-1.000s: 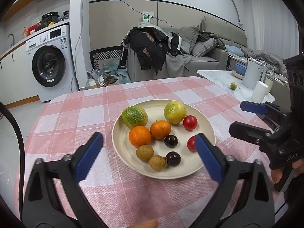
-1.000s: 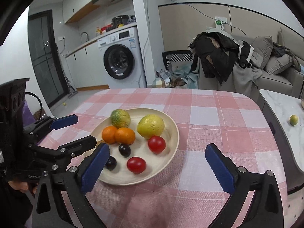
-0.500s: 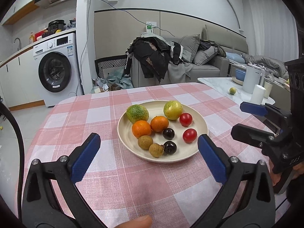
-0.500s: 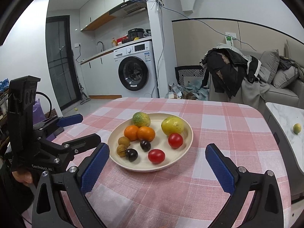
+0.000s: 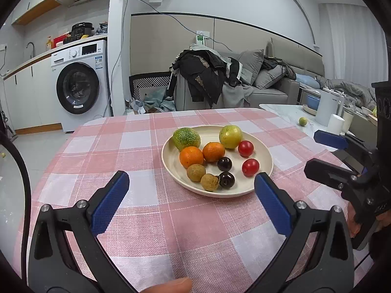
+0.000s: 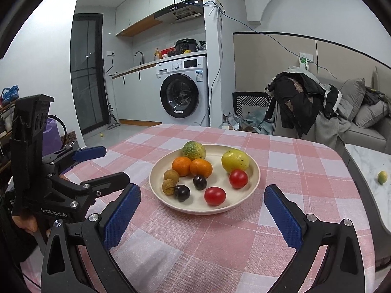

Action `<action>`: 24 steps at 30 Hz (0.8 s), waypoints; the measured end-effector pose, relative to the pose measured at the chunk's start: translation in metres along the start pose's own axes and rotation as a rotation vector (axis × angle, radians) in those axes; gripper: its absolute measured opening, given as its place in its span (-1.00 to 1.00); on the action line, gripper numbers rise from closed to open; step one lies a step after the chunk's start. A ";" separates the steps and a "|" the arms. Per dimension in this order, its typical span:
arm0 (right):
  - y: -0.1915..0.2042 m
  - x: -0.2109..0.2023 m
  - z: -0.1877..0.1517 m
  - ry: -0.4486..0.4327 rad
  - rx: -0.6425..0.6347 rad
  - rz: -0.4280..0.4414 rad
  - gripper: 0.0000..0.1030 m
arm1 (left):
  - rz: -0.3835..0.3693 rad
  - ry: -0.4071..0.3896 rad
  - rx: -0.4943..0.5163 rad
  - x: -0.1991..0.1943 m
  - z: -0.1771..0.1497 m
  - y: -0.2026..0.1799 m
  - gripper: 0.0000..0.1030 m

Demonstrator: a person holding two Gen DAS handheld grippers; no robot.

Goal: Organize fruits

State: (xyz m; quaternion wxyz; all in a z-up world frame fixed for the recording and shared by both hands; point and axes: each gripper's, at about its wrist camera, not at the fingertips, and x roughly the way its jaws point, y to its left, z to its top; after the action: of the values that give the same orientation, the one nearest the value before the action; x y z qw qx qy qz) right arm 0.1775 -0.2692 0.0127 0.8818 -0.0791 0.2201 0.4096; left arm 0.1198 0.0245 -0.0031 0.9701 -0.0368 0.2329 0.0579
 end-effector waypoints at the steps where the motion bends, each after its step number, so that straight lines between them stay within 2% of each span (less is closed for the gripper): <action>1: 0.000 -0.001 0.000 -0.003 0.001 0.000 1.00 | -0.002 -0.004 -0.001 -0.001 0.000 0.000 0.98; 24: -0.010 0.001 0.000 -0.004 0.048 -0.007 1.00 | -0.007 -0.011 -0.017 -0.002 0.002 0.001 0.98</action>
State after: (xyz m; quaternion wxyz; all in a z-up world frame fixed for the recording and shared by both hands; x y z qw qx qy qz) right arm 0.1860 -0.2751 0.0118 0.8852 -0.0578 0.2277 0.4015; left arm 0.1190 0.0255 -0.0003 0.9712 -0.0457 0.2271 0.0566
